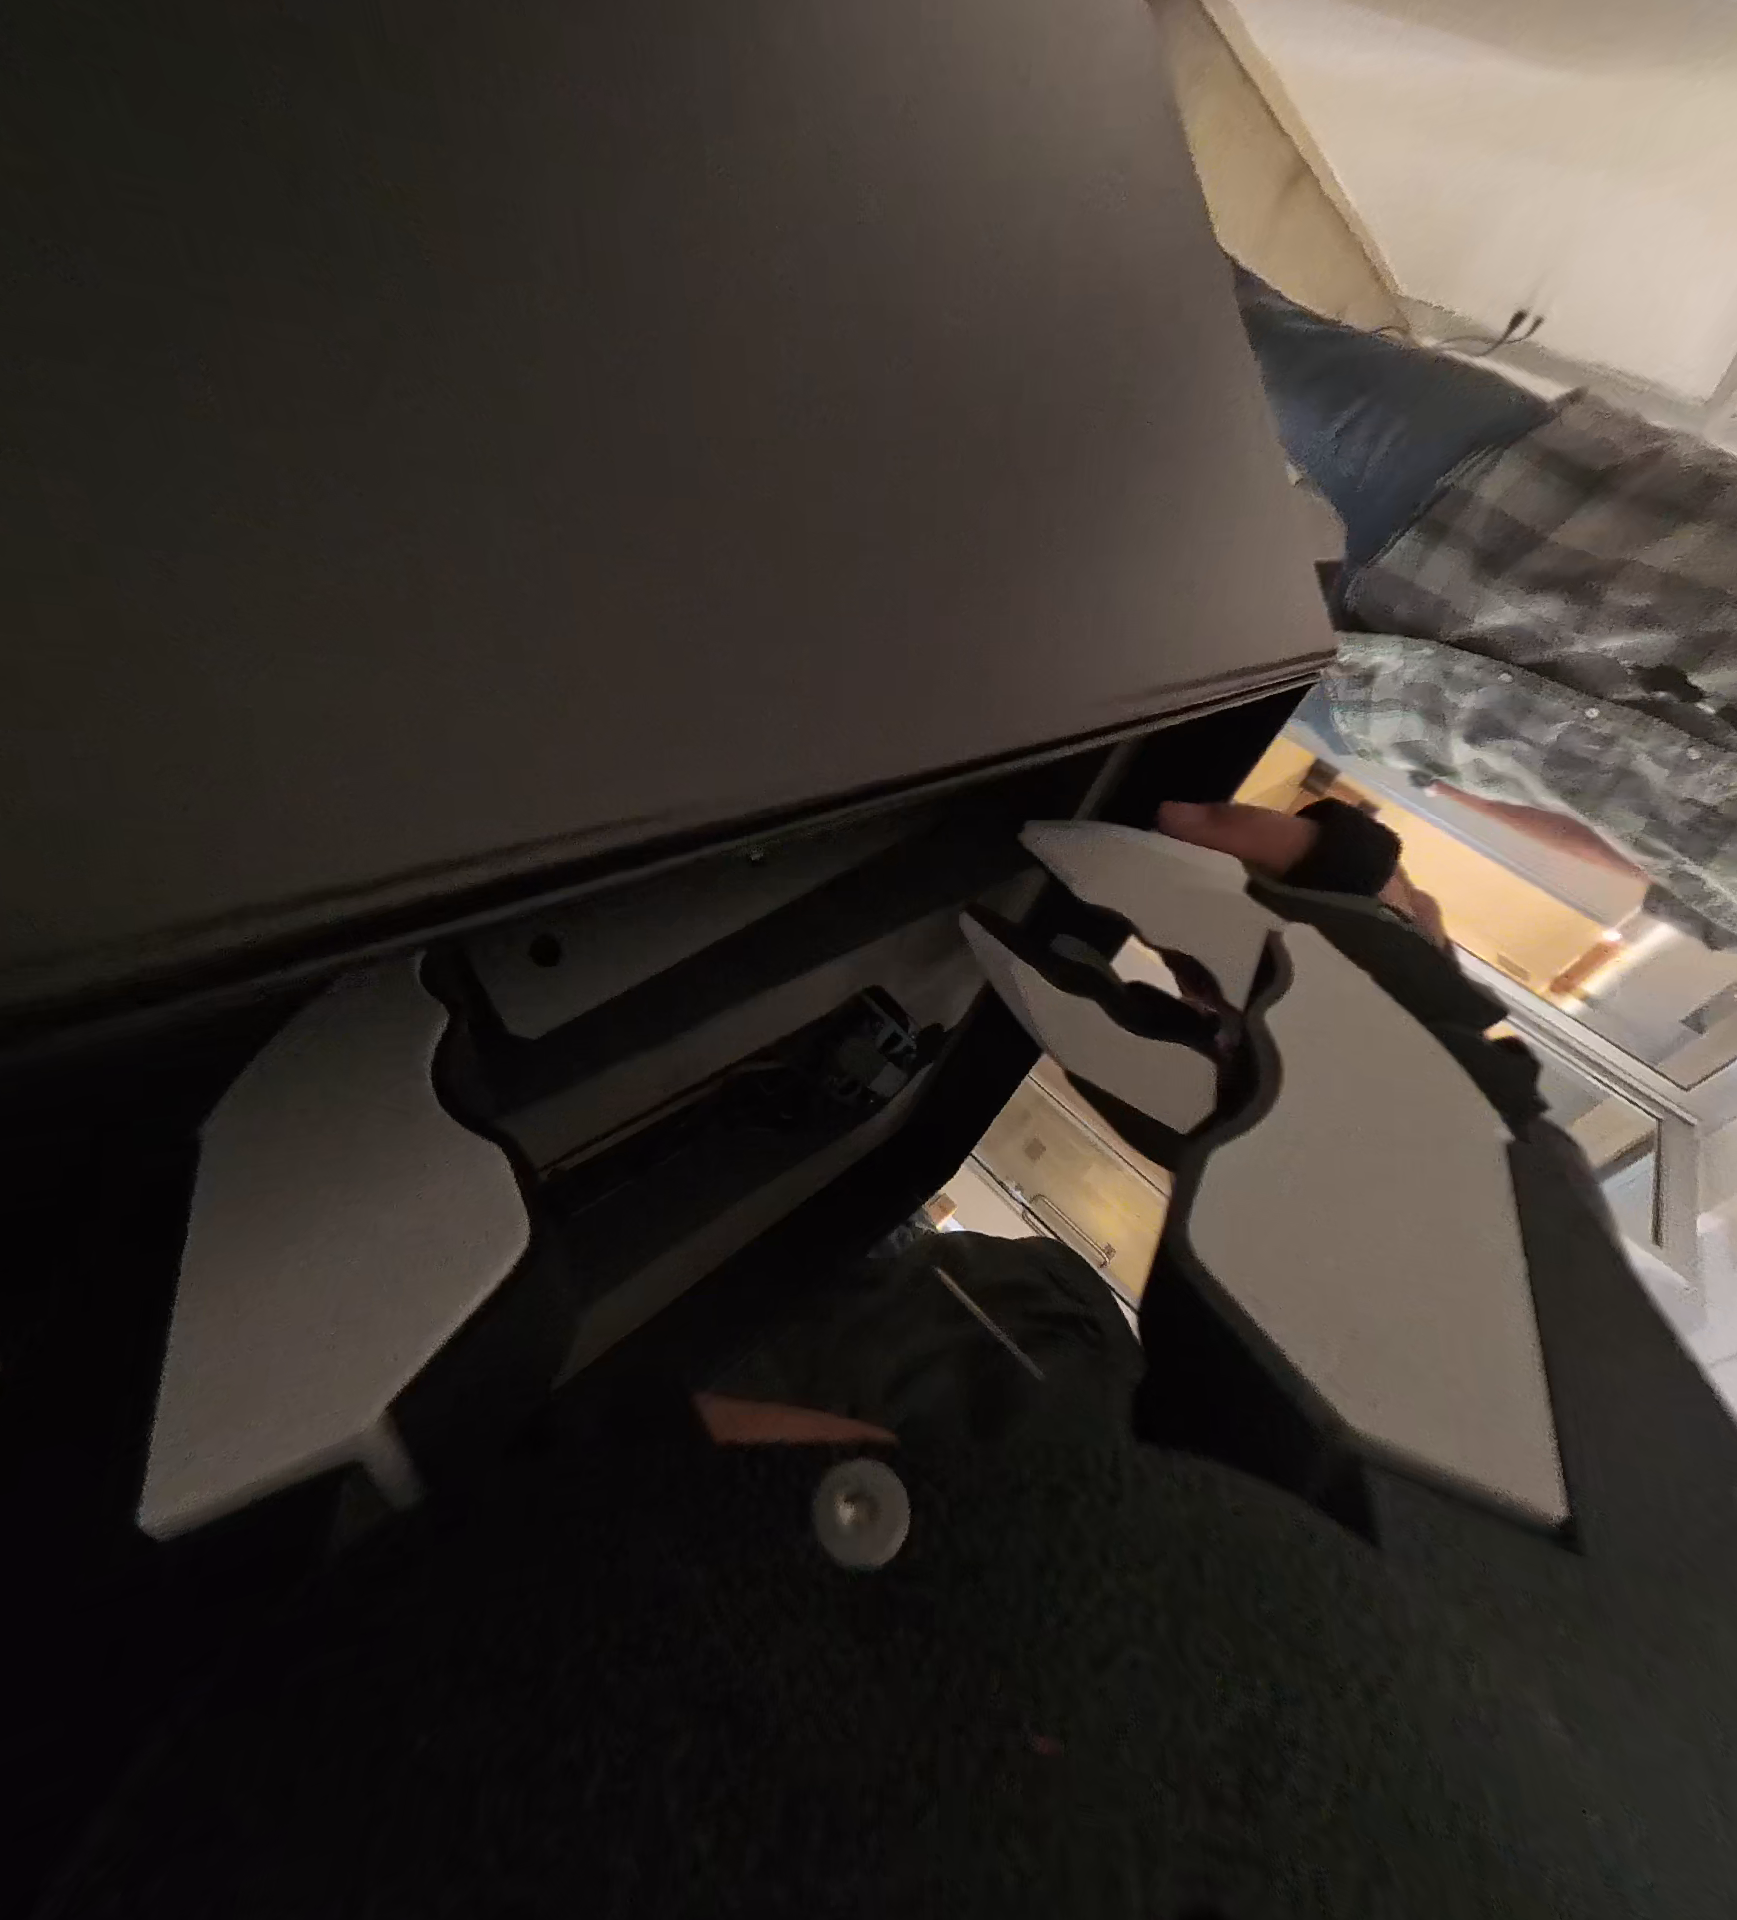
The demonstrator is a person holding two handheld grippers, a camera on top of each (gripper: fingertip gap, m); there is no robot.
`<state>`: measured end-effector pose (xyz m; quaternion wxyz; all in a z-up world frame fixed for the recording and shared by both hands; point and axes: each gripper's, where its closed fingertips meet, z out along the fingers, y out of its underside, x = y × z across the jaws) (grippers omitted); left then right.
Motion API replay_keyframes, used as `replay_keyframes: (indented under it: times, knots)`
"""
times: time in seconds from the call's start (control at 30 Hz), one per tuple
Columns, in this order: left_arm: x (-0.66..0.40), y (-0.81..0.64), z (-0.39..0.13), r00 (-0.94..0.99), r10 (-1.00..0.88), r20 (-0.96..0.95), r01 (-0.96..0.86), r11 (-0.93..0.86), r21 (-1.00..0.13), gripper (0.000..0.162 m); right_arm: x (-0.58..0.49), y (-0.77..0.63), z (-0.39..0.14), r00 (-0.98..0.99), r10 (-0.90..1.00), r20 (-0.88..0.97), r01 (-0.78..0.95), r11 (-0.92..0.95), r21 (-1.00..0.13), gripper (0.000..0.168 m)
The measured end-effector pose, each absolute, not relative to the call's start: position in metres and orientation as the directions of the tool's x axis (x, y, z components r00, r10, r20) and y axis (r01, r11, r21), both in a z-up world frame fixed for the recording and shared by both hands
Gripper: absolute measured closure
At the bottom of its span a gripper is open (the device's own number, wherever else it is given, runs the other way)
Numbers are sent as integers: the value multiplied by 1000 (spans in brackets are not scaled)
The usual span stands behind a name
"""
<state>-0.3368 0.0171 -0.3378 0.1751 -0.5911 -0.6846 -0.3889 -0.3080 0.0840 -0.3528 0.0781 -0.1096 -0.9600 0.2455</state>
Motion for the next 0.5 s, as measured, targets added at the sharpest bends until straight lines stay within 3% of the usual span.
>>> replay_keyframes:
  times: [0.33, 0.5]
  knots:
    - [-340, 16, -328, -267, 608, 748, 953, 52, 297, 22, -319, 58, -366, -968, 104, 230, 19, 938, -345, 148]
    - [-338, 15, -327, -261, 595, 760, 957, 53, 287, 21, -320, 46, -369, -983, 126, 136, 68, 928, -365, 149]
